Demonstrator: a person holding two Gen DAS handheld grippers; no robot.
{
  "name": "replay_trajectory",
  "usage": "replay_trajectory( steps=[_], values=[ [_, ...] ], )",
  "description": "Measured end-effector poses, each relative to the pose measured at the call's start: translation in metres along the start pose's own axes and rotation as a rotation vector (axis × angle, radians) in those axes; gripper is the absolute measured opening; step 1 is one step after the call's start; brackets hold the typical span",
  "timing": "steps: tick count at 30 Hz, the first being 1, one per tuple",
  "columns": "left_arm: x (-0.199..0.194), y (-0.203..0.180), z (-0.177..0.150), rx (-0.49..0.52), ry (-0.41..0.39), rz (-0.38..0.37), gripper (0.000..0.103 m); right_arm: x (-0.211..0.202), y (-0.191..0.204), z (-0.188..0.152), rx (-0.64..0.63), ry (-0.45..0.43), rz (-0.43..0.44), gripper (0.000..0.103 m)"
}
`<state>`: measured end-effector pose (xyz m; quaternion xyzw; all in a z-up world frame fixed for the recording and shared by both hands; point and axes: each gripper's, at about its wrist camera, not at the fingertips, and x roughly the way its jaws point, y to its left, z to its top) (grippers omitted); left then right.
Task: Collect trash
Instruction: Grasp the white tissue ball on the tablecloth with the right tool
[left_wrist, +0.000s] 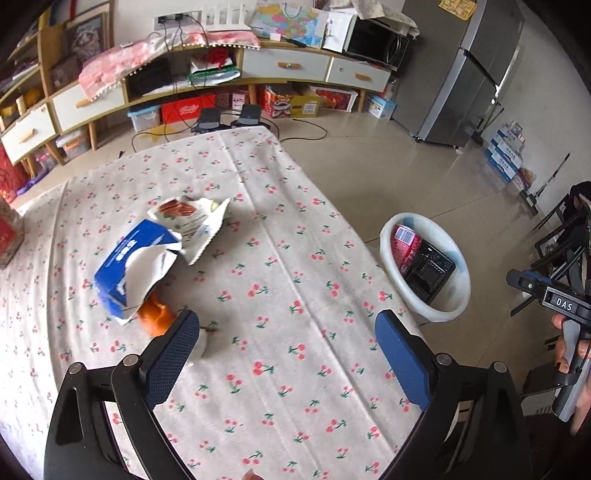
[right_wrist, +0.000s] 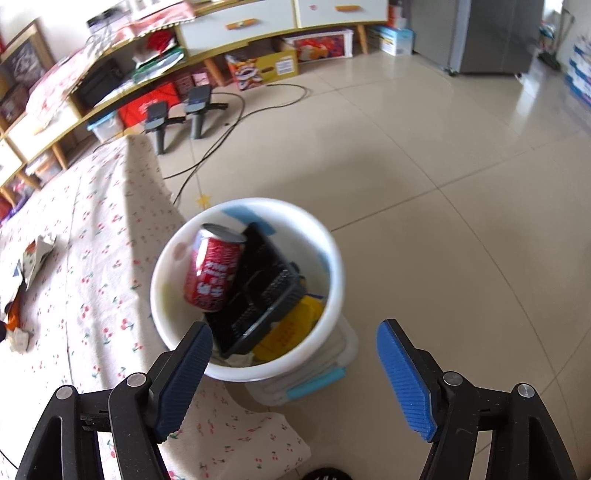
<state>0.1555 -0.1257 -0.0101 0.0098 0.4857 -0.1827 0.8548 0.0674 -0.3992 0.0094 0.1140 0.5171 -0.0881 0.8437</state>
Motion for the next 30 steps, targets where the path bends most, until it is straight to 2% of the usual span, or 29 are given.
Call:
replay_trajectory(
  steps=[7,14,17,22,27,30],
  values=[
    [-0.024,0.059,-0.023,-0.058,-0.004,0.054,0.103,0.005,0.048,-0.003,-0.073,0.005,0.023,0.083],
    [-0.045,0.115,-0.047,-0.118,-0.044,0.121,0.103,0.017,0.107,-0.005,-0.153,0.032,0.076,0.085],
    [-0.048,0.137,-0.055,-0.172,-0.027,0.127,0.103,0.023,0.136,-0.010,-0.205,0.041,0.084,0.085],
    [-0.061,0.160,-0.066,-0.204,-0.034,0.154,0.103,0.033,0.186,-0.018,-0.292,0.063,0.107,0.086],
    [-0.073,0.182,-0.080,-0.233,-0.011,0.225,0.103,0.045,0.232,-0.029,-0.374,0.081,0.117,0.086],
    [-0.084,0.194,-0.087,-0.266,-0.021,0.229,0.103,0.051,0.257,-0.037,-0.416,0.100,0.134,0.086]
  ],
)
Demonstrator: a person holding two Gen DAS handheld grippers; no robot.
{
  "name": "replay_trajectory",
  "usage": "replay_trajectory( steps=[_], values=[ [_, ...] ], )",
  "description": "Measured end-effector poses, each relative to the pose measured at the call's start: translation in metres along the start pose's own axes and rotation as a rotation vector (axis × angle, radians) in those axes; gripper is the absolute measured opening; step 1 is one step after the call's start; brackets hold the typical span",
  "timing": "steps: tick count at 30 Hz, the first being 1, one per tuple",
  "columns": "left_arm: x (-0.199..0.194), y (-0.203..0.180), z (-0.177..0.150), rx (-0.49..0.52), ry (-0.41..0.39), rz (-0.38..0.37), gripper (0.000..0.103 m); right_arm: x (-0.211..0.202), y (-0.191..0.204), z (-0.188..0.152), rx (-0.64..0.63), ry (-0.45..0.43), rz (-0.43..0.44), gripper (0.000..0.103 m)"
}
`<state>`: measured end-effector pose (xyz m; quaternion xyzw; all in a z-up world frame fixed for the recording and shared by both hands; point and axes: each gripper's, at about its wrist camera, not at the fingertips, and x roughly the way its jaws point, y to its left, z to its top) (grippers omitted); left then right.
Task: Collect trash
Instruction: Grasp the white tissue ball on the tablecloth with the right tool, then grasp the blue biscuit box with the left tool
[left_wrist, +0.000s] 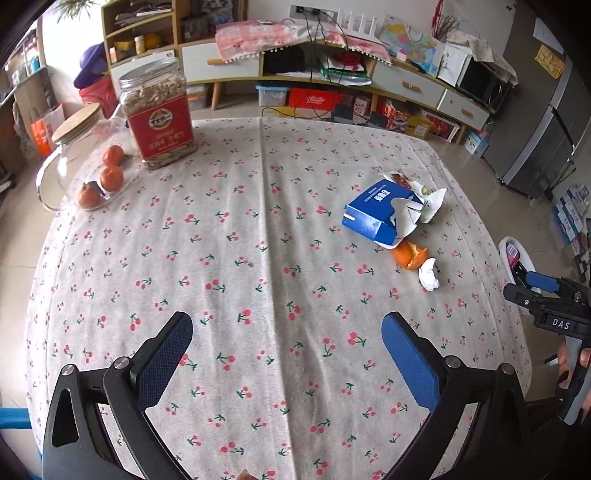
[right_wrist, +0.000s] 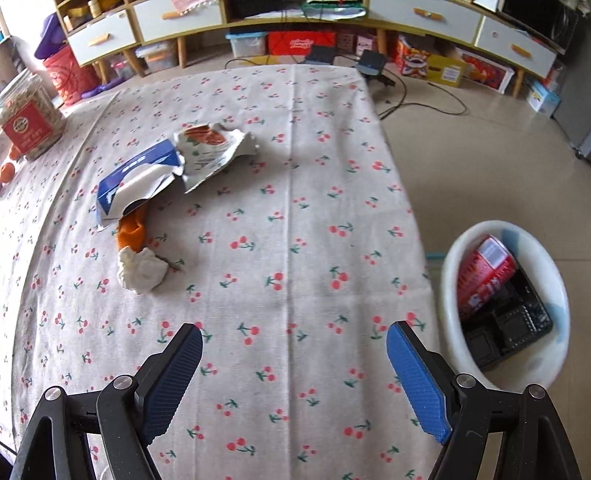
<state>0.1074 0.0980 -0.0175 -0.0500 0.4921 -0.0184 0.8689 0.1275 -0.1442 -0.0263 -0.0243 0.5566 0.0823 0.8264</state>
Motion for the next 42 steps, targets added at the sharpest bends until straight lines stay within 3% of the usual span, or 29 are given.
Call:
replay_trajectory(
  steps=[14,24,30,35,37,42],
  values=[
    [-0.004,0.035,-0.012,-0.071,0.041,0.007,0.103,0.043,0.066,0.016,-0.062,0.074,0.088,0.086],
    [-0.010,0.052,-0.016,-0.102,0.034,0.004,0.103,0.081,0.091,0.031,-0.091,0.085,0.043,0.085],
    [-0.011,0.060,-0.017,-0.119,0.036,0.004,0.103,0.090,0.092,0.036,-0.095,0.066,0.029,0.072],
    [-0.010,0.059,-0.018,-0.118,0.041,0.008,0.103,0.087,0.091,0.040,-0.096,0.050,0.030,0.049],
    [-0.009,0.058,-0.019,-0.116,0.044,0.012,0.103,0.085,0.091,0.041,-0.096,0.047,0.035,0.029],
    [-0.002,0.048,-0.017,-0.083,0.048,0.032,0.103,0.078,0.079,0.039,-0.072,0.046,0.047,0.026]
  ],
)
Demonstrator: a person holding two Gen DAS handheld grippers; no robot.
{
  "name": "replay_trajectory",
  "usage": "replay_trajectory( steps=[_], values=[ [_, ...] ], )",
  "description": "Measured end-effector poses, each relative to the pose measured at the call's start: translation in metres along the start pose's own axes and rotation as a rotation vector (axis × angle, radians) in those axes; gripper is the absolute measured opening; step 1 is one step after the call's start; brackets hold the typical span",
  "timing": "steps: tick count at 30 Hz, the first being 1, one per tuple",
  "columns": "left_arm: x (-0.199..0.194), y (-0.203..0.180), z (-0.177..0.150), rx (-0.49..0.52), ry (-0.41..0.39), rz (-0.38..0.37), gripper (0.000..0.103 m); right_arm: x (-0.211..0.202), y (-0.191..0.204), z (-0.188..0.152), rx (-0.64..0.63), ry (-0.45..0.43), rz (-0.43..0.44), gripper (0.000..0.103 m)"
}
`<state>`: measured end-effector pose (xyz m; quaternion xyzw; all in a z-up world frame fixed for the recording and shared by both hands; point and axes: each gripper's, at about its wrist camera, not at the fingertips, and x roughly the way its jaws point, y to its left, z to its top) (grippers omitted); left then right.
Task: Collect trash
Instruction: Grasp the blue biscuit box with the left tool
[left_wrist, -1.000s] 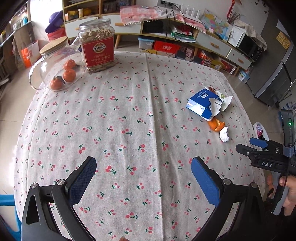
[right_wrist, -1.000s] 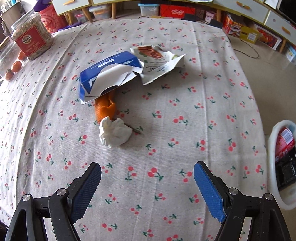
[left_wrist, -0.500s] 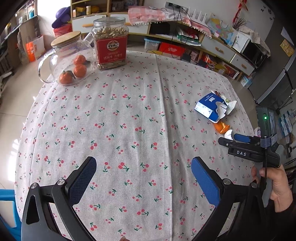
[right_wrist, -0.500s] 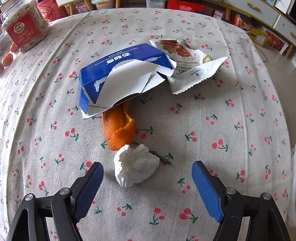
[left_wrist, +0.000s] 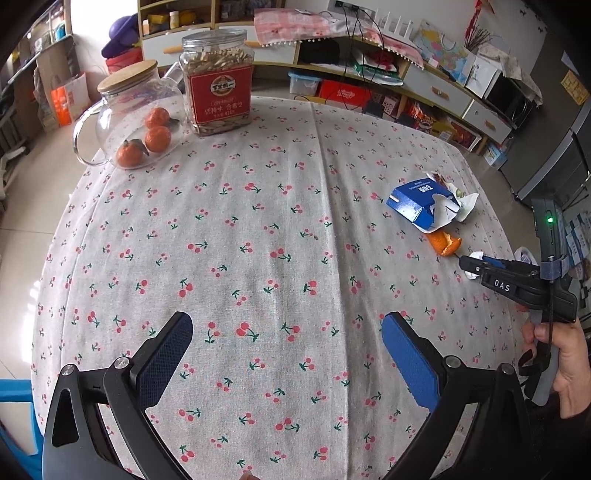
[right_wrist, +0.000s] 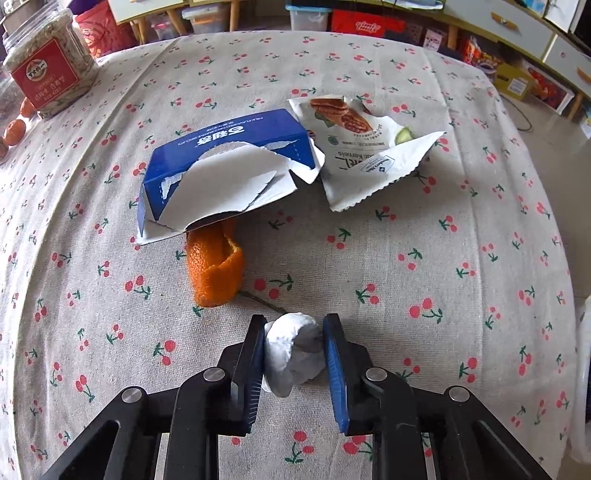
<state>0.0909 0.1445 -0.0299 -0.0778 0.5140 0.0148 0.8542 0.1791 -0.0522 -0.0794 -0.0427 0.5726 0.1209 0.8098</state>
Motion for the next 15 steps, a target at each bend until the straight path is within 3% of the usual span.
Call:
replay_trajectory(
  steps=[9,15],
  values=[
    [0.021,-0.033,0.010,0.073,0.016,0.005,0.103,-0.030,-0.038,0.000,0.052,-0.024,0.008,0.026],
    [0.038,-0.059,0.022,0.092,0.042,-0.029,0.103,-0.049,-0.064,-0.003,0.084,-0.048,0.016,0.026]
  ],
)
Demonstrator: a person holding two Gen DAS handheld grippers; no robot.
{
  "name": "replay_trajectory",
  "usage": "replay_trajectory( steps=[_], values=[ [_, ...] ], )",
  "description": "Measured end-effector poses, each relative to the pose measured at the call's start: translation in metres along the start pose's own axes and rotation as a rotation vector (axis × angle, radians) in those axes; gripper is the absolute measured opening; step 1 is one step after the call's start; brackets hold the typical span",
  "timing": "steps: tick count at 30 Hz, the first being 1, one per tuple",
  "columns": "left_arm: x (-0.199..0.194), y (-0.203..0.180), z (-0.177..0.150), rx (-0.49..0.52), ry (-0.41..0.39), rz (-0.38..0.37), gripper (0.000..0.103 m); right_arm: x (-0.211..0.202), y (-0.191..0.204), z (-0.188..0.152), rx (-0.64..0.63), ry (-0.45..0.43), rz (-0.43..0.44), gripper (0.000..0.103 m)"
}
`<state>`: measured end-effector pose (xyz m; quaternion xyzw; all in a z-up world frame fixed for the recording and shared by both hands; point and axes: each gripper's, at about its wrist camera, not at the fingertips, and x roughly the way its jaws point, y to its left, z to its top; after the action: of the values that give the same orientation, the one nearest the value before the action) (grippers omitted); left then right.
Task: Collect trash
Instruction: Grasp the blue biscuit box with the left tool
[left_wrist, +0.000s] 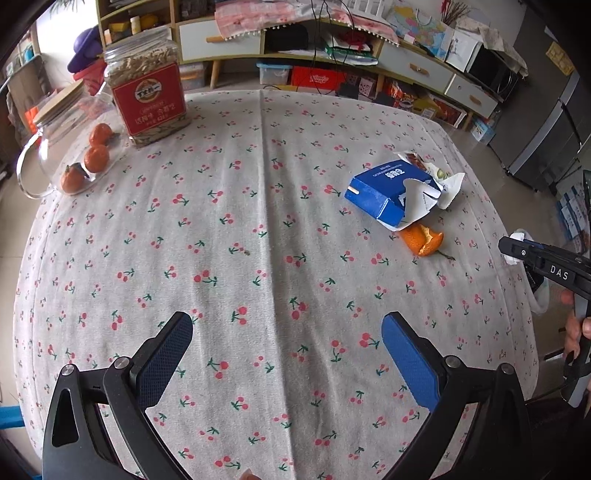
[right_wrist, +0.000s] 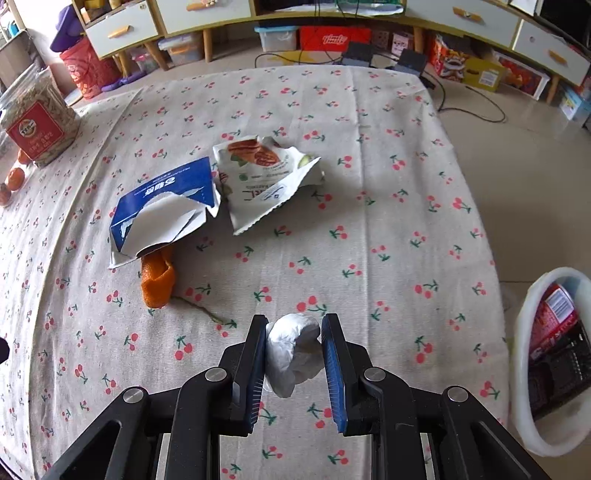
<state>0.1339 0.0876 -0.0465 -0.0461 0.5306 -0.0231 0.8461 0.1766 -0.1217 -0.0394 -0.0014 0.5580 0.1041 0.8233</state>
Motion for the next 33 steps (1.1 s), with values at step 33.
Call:
replay_trajectory(
  steps=[33],
  values=[
    [0.111,-0.078,0.107,0.148,-0.008,-0.167,0.064,-0.026,-0.088,-0.004,0.148,-0.008,0.037,0.026]
  ],
)
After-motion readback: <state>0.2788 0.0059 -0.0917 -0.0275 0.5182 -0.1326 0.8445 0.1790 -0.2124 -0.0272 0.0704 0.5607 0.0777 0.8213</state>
